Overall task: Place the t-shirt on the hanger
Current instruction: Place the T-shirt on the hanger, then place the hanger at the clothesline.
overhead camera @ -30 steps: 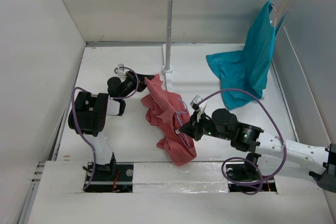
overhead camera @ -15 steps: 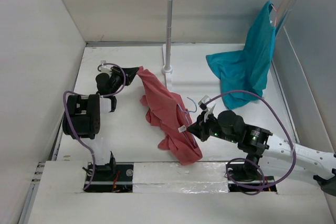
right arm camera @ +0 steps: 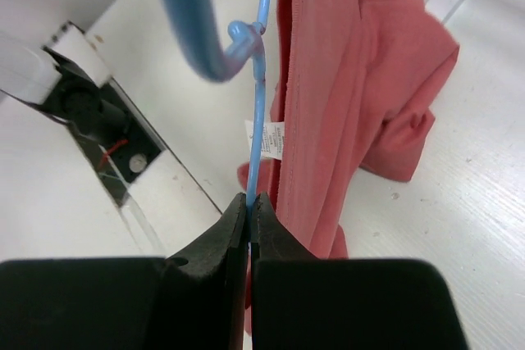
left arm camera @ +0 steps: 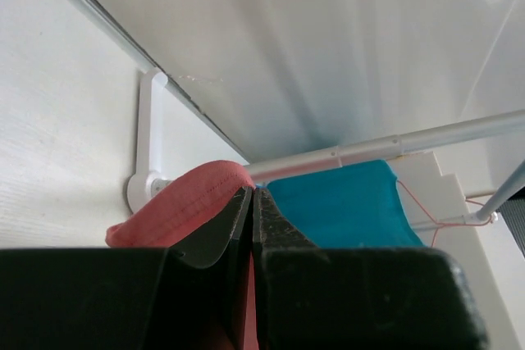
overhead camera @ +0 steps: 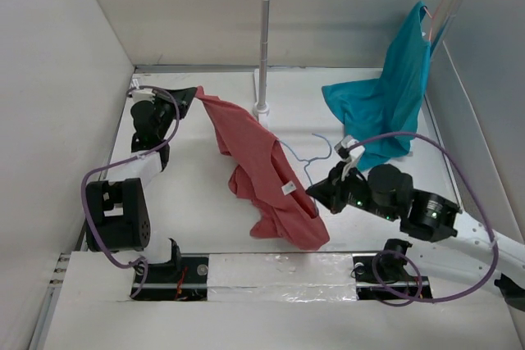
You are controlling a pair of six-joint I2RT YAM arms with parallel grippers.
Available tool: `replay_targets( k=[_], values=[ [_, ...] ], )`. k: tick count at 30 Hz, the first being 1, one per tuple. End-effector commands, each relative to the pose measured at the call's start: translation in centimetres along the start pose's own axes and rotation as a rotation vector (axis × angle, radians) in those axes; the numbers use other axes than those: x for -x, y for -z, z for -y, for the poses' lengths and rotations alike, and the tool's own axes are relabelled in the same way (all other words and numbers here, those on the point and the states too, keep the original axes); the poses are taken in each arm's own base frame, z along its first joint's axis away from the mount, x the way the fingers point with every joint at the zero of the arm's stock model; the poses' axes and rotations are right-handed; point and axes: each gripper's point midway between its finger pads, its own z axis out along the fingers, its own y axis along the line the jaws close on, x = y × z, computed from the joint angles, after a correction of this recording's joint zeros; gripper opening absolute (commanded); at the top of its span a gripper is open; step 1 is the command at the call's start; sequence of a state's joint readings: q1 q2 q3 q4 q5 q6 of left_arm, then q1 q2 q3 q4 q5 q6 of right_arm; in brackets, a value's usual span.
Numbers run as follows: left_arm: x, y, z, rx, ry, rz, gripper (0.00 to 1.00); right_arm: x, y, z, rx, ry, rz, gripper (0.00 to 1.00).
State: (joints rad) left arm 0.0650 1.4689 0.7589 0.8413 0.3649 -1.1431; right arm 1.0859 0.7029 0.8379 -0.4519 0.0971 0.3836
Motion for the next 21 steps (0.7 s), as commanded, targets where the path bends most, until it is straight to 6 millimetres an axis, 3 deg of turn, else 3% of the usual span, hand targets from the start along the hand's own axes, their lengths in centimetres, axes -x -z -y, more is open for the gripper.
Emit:
replay_targets(
  k=[1,3,4,6,8,9,11,13,19,21],
  values=[
    [2.6,0.3,4.4,-0.079,-0.059,0.075,0.0,7.2,4.0,-2.0,0.031,-0.007,0.151,0.0],
    [3.1,0.9,6.6,-0.122,-0.064,0.086,0.0,9.7,5.2,-2.4,0.021,0.021,0.19,0.0],
    [2.7,1.3,9.0,-0.165,-0.081,0.086,0.0,12.6,6.6,-2.9,0.012,0.034,0.251,0.0],
    [2.3,1.6,10.5,-0.157,-0.107,0.079,0.0,15.7,8.1,-3.3,-0.003,0.04,0.32,0.0],
    [2.2,2.7,13.3,-0.195,-0.169,0.094,0.0,17.8,8.5,-3.5,-0.03,0.057,0.345,0.0],
    [1.7,2.9,13.6,-0.186,-0.177,0.104,0.0,20.3,10.2,-4.0,-0.027,0.052,0.406,0.0],
    [1.7,4.3,14.4,-0.197,-0.206,0.128,0.0,21.6,10.3,-4.1,-0.047,0.055,0.431,0.0],
    [1.0,5.0,14.3,-0.2,-0.216,0.114,0.0,22.3,10.4,-3.5,-0.088,0.044,0.455,0.0],
    [-1.2,6.4,10.1,-0.128,-0.266,0.055,0.0,23.8,11.1,0.1,-0.286,0.008,0.528,0.0],
    [-1.5,7.3,9.3,-0.123,-0.273,0.062,0.06,24.3,11.1,1.4,-0.346,0.014,0.533,0.0]
  ],
)
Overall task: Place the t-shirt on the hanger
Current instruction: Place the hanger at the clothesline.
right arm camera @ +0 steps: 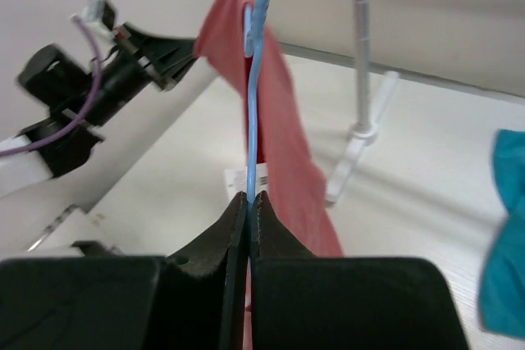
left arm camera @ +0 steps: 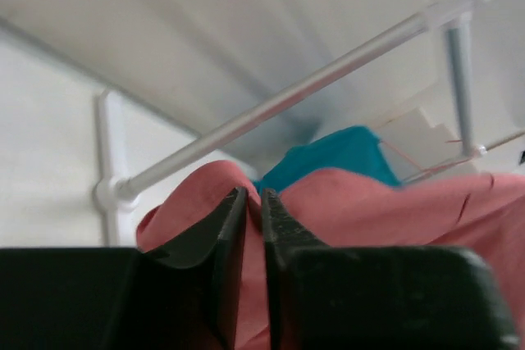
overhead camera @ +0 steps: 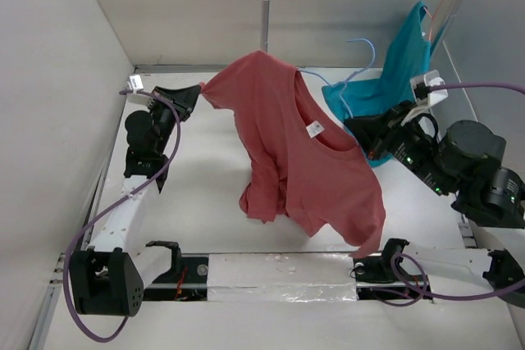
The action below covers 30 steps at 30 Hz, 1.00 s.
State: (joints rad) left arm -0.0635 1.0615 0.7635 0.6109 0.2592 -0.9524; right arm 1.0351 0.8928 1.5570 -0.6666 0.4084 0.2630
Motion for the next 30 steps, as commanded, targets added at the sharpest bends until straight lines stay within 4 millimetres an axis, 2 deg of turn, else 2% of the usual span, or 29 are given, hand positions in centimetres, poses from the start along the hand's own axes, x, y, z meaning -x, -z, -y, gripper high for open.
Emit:
replay_targets(
  k=[1,2,4,5,6,7,8,9,11,12,13,15,18,19,20,22,23,24,25,26,27,29,30],
  values=[
    [-0.7,1.4,-1.6,0.043,-0.056,-0.009,0.13,3.6,-0.7,2.7,-0.149,0.005,0.113,0.0],
    [-0.3,1.7,-0.5,0.021,-0.075,-0.008,0.26,4.1,-1.0,4.2,-0.211,0.018,0.12,0.0],
    [-0.5,2.4,0.6,-0.007,-0.104,-0.037,0.35,4.0,-2.2,5.5,-0.259,0.04,0.103,0.0],
    [0.1,3.2,2.1,-0.042,-0.118,-0.02,0.43,3.7,-3.3,6.1,-0.28,0.051,0.083,0.0],
    [0.4,4.0,3.4,-0.074,-0.139,-0.015,0.47,3.7,-4.2,7.6,-0.326,0.058,0.073,0.0],
    [0.2,4.1,3.1,-0.062,-0.143,-0.028,0.47,4.0,-4.1,8.3,-0.344,0.056,0.081,0.0],
    [0.5,5.0,4.6,-0.1,-0.16,-0.023,0.48,3.9,-4.9,9.0,-0.364,0.062,0.072,0.0],
    [0.4,5.5,5.0,-0.109,-0.167,-0.032,0.48,4.7,-4.8,10.2,-0.401,0.062,0.089,0.0],
    [0.7,6.9,6.7,-0.161,-0.196,-0.025,0.48,5.1,-5.2,11.6,-0.448,0.065,0.091,0.0],
    [0.2,7.2,7.3,-0.187,-0.203,-0.058,0.48,5.0,-5.9,12.4,-0.471,0.068,0.081,0.0],
    [-1.1,7.5,8.0,-0.205,-0.207,-0.11,0.48,5.2,-6.1,13.9,-0.513,0.069,0.085,0.0],
    [-1.7,7.8,9.2,-0.23,-0.252,-0.127,0.47,5.1,-7.3,15.6,-0.549,0.069,0.07,0.0],
    [-1.8,9.2,11.0,-0.28,-0.281,-0.147,0.48,7.1,-8.0,18.4,-0.612,0.056,0.119,0.0],
    [-2.4,9.3,10.3,-0.258,-0.29,-0.173,0.48,7.3,-8.3,18.4,-0.606,0.056,0.119,0.0],
    [-2.0,9.8,11.4,-0.274,-0.313,-0.174,0.48,8.1,-8.3,19.2,-0.622,0.051,0.149,0.0],
    [-2.4,10.5,11.3,-0.252,-0.349,-0.202,0.48,8.6,-9.0,20.3,-0.635,0.042,0.172,0.0],
    [-2.3,11.4,12.0,-0.272,-0.366,-0.195,0.48,9.7,-8.5,21.3,-0.655,0.04,0.199,0.0],
    [-2.5,11.8,12.1,-0.278,-0.368,-0.206,0.48,10.0,-8.9,21.6,-0.645,0.036,0.198,0.0],
    [-2.9,12.3,11.4,-0.255,-0.38,-0.228,0.48,10.2,-9.1,22.2,-0.651,0.037,0.198,0.0],
    [-2.9,13.0,11.6,-0.263,-0.385,-0.227,0.48,10.0,-10.0,23.4,-0.666,0.034,0.183,0.0],
    [-3.2,13.2,11.4,-0.264,-0.384,-0.238,0.48,11.3,-9.7,23.9,-0.678,0.034,0.211,0.0],
    [-4.2,13.8,10.8,-0.274,-0.387,-0.263,0.48,11.4,-10.7,25.4,-0.698,0.029,0.206,0.0],
    [-4.7,13.9,10.5,-0.276,-0.386,-0.274,0.48,12.5,-10.5,26.0,-0.703,0.033,0.229,0.0]
  ],
)
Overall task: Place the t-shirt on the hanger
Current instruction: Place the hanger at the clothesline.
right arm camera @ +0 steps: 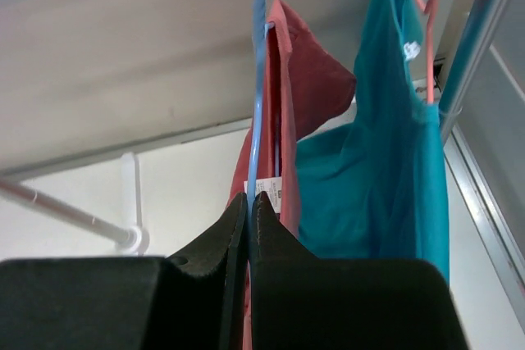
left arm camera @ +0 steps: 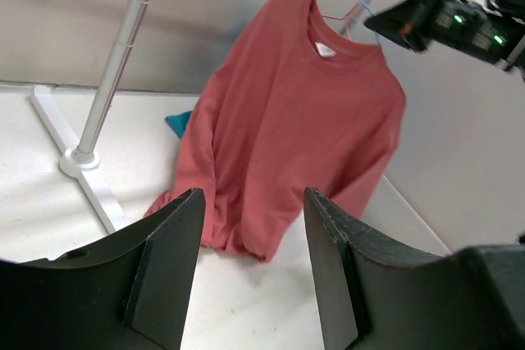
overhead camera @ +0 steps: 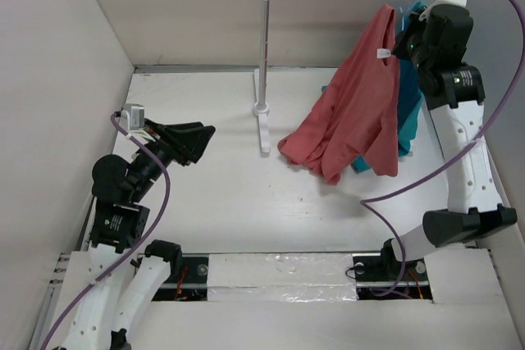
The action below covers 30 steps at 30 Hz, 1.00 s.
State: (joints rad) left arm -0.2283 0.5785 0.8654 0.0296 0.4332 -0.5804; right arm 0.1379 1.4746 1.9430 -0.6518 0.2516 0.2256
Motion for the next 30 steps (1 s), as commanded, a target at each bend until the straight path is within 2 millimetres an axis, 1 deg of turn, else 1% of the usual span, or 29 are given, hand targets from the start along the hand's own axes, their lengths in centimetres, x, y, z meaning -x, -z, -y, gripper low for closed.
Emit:
replay_targets(
  k=[1,2,3,4,5,6,7,8,9,10,11,12,14,16,17,18,19,20,21,22,23,24,25,26,27,28,30],
  values=[
    [-1.5,0.8,0.4,-0.036,-0.047,-0.038,0.48,6.9,-0.3,-0.4,0.044,-0.057,0.197,0.0],
    [-2.5,0.8,-0.1,-0.033,-0.048,-0.061,0.48,6.5,-1.7,-0.1,0.034,-0.049,0.184,0.0],
    [-3.1,0.8,-0.4,-0.035,-0.045,-0.074,0.48,7.6,-1.7,0.0,0.033,-0.051,0.208,0.0],
    [-3.7,0.7,-0.6,-0.04,-0.044,-0.089,0.48,7.8,-2.2,0.6,0.022,-0.048,0.208,0.0],
    [-4.6,0.6,-1.0,-0.036,-0.044,-0.111,0.48,7.8,-2.7,0.5,0.024,-0.041,0.206,0.0],
    [-4.9,0.6,-1.2,-0.03,-0.045,-0.117,0.48,7.4,-4.0,0.9,0.01,-0.034,0.192,0.0],
    [-5.2,0.7,-1.5,-0.022,-0.048,-0.125,0.48,8.1,-4.1,0.7,0.013,-0.029,0.208,0.0],
    [-5.5,0.7,-1.5,-0.023,-0.053,-0.13,0.48,8.2,-4.5,1.2,0.001,-0.024,0.209,0.0],
    [-5.5,0.7,-1.9,-0.009,-0.062,-0.124,0.48,8.2,-4.9,1.2,-0.002,-0.017,0.211,0.0],
    [-6.0,0.8,-2.4,0.013,-0.056,-0.143,0.48,7.9,-5.5,1.2,-0.003,-0.013,0.205,0.0],
    [-6.2,0.9,-2.6,0.019,-0.057,-0.147,0.48,7.6,-6.0,1.2,-0.002,-0.011,0.206,0.0],
    [-6.4,0.8,-2.9,0.026,-0.058,-0.15,0.47,7.4,-6.5,1.6,-0.007,-0.008,0.203,0.0],
    [-7.0,0.8,-3.2,0.033,-0.051,-0.166,0.47,5.9,-7.7,1.6,-0.005,-0.003,0.172,0.0],
    [-7.5,0.8,-3.3,0.03,-0.048,-0.185,0.47,4.8,-8.7,2.5,-0.013,0.001,0.15,0.0],
    [-7.7,0.8,-3.5,0.037,-0.045,-0.192,0.47,4.3,-9.2,2.4,-0.001,0.0,0.147,0.0],
    [-7.9,0.8,-3.6,0.038,-0.045,-0.197,0.47,2.5,-10.1,3.0,-0.006,-0.001,0.107,0.0],
    [-8.1,0.8,-3.7,0.042,-0.046,-0.204,0.47,1.6,-10.3,3.1,-0.007,-0.004,0.091,0.0],
    [-8.1,0.7,-3.9,0.047,-0.045,-0.209,0.47,2.2,-10.1,3.4,-0.002,-0.015,0.124,0.0],
    [-8.2,0.7,-4.0,0.051,-0.047,-0.212,0.47,-0.3,-10.7,3.7,-0.002,-0.024,0.081,0.0],
    [-8.3,0.5,-4.2,0.057,-0.046,-0.22,0.47,0.5,-10.1,3.9,0.005,-0.039,0.118,0.0],
    [-8.3,0.5,-4.2,0.057,-0.048,-0.22,0.47,-0.5,-10.6,3.9,0.011,-0.037,0.105,0.0],
    [-8.4,0.5,-4.2,0.057,-0.047,-0.223,0.47,-0.1,-9.7,3.6,0.031,-0.05,0.118,0.0],
    [-8.3,0.4,-4.2,0.06,-0.047,-0.222,0.47,-1.5,-9.7,3.8,0.028,-0.053,0.094,0.0],
    [-8.4,0.4,-4.3,0.061,-0.046,-0.224,0.47,-1.2,-9.3,3.7,0.033,-0.057,0.113,0.0],
    [-8.4,0.4,-4.4,0.063,-0.045,-0.223,0.47,-0.4,-8.2,3.7,0.035,-0.066,0.139,0.0],
    [-8.4,0.3,-4.4,0.066,-0.044,-0.223,0.47,-1.4,-8.2,3.9,0.032,-0.068,0.125,0.0],
    [-8.4,0.3,-4.5,0.067,-0.044,-0.221,0.47,-1.0,-7.5,3.9,0.034,-0.076,0.144,0.0]
  ],
)
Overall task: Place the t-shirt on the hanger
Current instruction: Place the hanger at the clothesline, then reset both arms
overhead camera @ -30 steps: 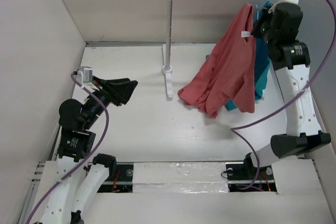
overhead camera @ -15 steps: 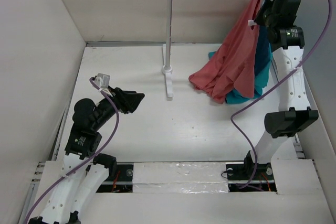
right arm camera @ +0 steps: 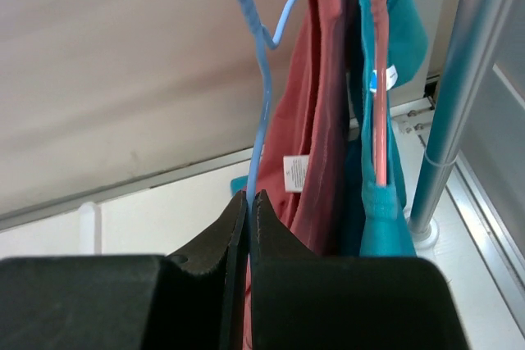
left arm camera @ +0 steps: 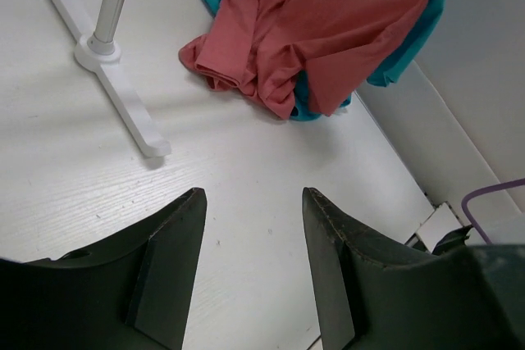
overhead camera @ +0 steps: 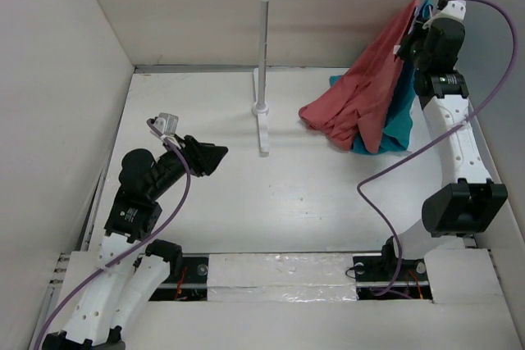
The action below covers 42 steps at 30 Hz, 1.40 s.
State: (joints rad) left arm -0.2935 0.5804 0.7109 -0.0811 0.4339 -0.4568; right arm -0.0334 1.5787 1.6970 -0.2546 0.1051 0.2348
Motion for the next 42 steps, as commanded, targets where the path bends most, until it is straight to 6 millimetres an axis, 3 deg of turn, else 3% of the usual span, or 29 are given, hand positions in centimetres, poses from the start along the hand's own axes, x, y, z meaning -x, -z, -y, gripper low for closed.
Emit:
replay_targets(
  k=[1,7,9,10,12,13,15,17,18,20,21,22,24,25,26,28,29,31,32,34,37,42],
  values=[
    [0.4,-0.1,0.2,-0.01,-0.024,0.022,0.47,3.4,2.3,-1.1,0.05,-0.033,0.109,0.0],
    [0.4,0.0,0.0,-0.002,-0.019,0.031,0.47,3.8,3.4,-0.9,0.04,-0.02,0.103,0.0],
    [0.4,-0.1,-0.2,0.004,-0.017,0.028,0.47,3.9,4.0,-0.9,0.04,-0.031,0.095,0.29],
    [0.4,-0.1,-0.2,0.006,-0.016,0.028,0.47,3.9,4.2,-1.0,0.042,-0.036,0.096,0.5],
    [0.3,-0.2,-0.4,0.015,-0.011,0.028,0.47,4.9,5.5,-1.0,0.043,-0.051,0.118,0.65],
    [0.6,-0.2,-0.4,0.019,-0.012,0.033,0.48,5.5,6.7,-1.0,0.047,-0.062,0.135,1.0],
    [0.7,-0.3,-0.4,0.023,-0.01,0.034,0.48,7.2,9.2,-1.5,0.071,-0.08,0.182,1.0],
    [0.9,-0.4,-0.3,0.019,0.0,0.044,0.49,7.7,11.0,-2.2,0.111,-0.086,0.201,1.0],
    [1.1,-0.4,-0.1,0.009,0.0,0.049,0.52,8.8,13.7,-3.5,0.183,-0.1,0.231,1.0],
    [1.2,-0.5,0.2,-0.006,0.011,0.049,0.54,8.2,16.2,-5.2,0.287,-0.125,0.229,1.0],
    [1.5,-0.5,0.5,-0.014,0.026,0.054,0.55,7.9,18.3,-7.2,0.422,-0.138,0.224,1.0],
    [1.8,-0.5,0.9,-0.024,0.028,0.06,0.55,9.0,22.5,-7.9,0.505,-0.138,0.292,1.0],
    [3.3,0.0,2.1,-0.046,0.026,0.086,0.56,7.5,25.4,-8.7,0.599,-0.154,0.319,1.0],
    [4.1,0.3,2.6,-0.049,0.019,0.101,0.57,8.2,29.3,-8.3,0.625,-0.149,0.391,1.0],
    [6.0,1.1,3.9,-0.066,-0.001,0.143,0.58,7.1,30.2,-7.8,0.62,-0.155,0.389,1.0],
    [7.7,2.2,3.9,-0.004,-0.04,0.176,0.58,7.0,32.7,-6.4,0.579,-0.163,0.441,1.0],
    [10.4,3.9,5.6,-0.011,-0.071,0.242,0.59,6.7,35.4,-5.4,0.565,-0.168,0.472,1.0],
    [12.3,5.6,5.7,0.051,-0.087,0.307,0.61,6.0,37.0,-4.0,0.517,-0.17,0.496,1.0],
    [13.6,7.3,6.9,0.035,-0.107,0.364,0.62,5.4,39.0,-3.3,0.51,-0.174,0.513,1.0],
    [14.2,8.7,7.7,0.022,-0.107,0.413,0.63,4.8,40.3,-2.4,0.491,-0.174,0.534,1.0],
    [13.1,10.0,7.7,0.013,-0.082,0.43,0.64,3.0,41.0,-0.8,0.427,-0.188,0.506,1.0],
    [8.9,8.6,4.6,0.076,-0.025,0.323,0.63,1.6,41.0,0.5,0.362,-0.171,0.48,1.0]
  ],
)
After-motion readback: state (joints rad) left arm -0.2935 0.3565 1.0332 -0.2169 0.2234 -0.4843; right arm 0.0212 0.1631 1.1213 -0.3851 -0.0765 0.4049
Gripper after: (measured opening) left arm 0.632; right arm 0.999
